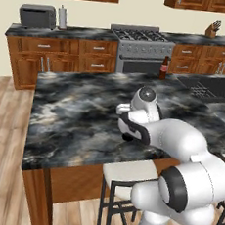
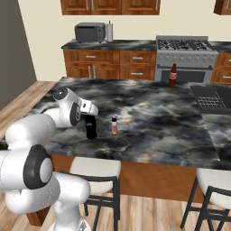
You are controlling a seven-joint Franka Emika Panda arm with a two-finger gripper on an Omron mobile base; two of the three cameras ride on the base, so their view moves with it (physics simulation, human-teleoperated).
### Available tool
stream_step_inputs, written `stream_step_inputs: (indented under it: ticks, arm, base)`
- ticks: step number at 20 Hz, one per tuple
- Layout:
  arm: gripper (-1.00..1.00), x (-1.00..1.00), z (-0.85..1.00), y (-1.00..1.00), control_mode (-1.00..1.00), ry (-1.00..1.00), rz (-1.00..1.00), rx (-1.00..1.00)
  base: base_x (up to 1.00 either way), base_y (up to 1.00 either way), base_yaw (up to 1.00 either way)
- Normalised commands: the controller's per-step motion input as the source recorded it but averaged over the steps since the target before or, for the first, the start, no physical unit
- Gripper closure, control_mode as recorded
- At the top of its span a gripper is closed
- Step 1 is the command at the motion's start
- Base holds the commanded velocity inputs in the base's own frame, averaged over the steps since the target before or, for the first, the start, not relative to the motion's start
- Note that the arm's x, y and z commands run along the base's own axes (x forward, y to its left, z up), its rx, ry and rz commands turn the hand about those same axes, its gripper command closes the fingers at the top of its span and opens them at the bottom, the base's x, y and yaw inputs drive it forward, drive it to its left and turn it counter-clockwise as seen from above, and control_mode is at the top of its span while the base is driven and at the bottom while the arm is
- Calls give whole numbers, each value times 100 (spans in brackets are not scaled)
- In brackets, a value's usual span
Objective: Place the large bottle from the dining counter next to the other large bottle outside the sink, and place the small bottle from the dining counter next to the other small bottle inside the sink.
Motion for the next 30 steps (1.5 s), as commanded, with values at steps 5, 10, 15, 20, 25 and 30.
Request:
stream_step_inputs:
  ticks: [5,10,15,20,25,30]
  arm:
    - [-100,23,-19,0,-100,0,0,0]
    - [-100,20,-20,0,-100,0,0,0]
    - [-100,24,-17,0,-100,0,0,0]
    - [-100,23,-19,0,-100,0,0,0]
    - [-100,26,-19,0,-100,-1,0,0]
    - [100,28,-16,0,-100,-3,0,0]
  base:
    - [0,0,0]
    - [0,0,0]
    - [0,0,0]
    - [0,0,0]
    - [0,0,0]
    - [0,0,0]
